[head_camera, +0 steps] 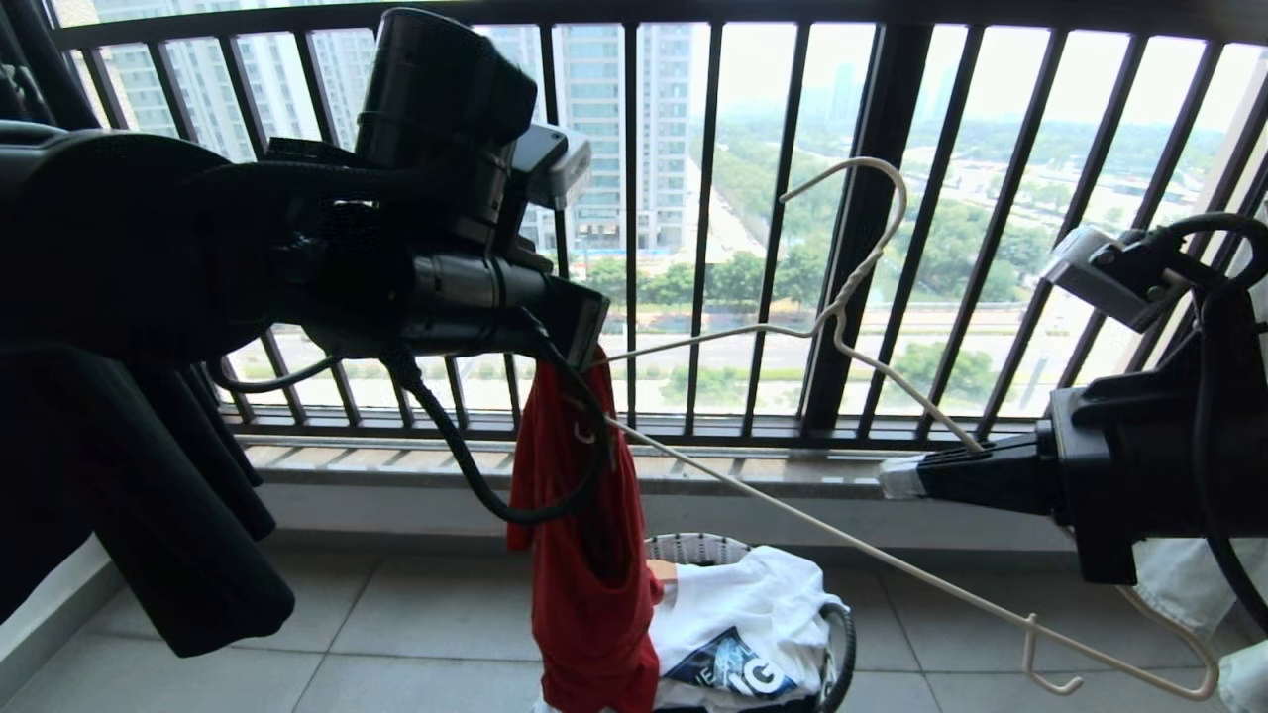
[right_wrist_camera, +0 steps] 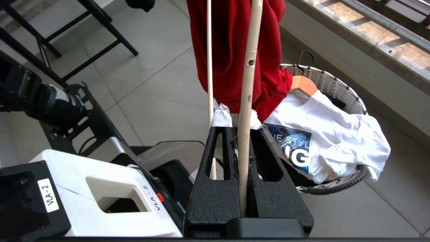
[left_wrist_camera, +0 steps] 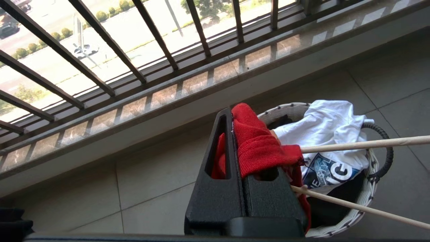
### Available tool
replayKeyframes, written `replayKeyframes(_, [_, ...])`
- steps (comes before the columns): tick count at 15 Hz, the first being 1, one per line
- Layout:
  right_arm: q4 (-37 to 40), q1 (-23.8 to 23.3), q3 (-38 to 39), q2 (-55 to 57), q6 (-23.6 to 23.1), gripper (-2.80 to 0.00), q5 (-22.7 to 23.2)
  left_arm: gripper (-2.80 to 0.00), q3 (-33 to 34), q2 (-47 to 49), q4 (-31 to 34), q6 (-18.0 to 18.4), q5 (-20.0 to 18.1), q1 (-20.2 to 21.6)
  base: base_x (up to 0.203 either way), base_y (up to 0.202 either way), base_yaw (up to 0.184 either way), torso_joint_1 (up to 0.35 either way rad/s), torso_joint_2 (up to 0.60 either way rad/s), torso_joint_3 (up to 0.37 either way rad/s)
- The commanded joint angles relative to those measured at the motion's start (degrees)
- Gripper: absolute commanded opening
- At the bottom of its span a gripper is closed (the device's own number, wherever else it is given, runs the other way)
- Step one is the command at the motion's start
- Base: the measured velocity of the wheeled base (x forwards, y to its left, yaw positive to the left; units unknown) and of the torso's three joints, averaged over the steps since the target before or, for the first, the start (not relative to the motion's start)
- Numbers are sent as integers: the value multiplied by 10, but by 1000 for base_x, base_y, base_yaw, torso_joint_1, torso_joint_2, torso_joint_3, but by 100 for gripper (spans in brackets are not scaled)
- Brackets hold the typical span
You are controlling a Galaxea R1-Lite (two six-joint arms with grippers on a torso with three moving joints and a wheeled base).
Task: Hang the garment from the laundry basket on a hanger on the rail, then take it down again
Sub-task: Hang the clothes on the clothes rack
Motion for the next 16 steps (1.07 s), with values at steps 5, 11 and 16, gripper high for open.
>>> replayKeyframes(5, [2, -1, 1, -4, 1, -280, 39, -280, -92, 23, 73, 4, -3, -45, 0, 0, 0, 0, 0, 0])
replayKeyframes(11, [-12, -40, -1, -1, -1, -280, 40, -280, -142, 36, 118, 0, 0, -61, 0, 0, 0, 0, 0, 0])
replayKeyframes(16, [-18, -69, -6, 5, -4, -280, 35, -280, -182, 62, 152, -21, 77, -60, 0, 0, 0, 0, 0, 0])
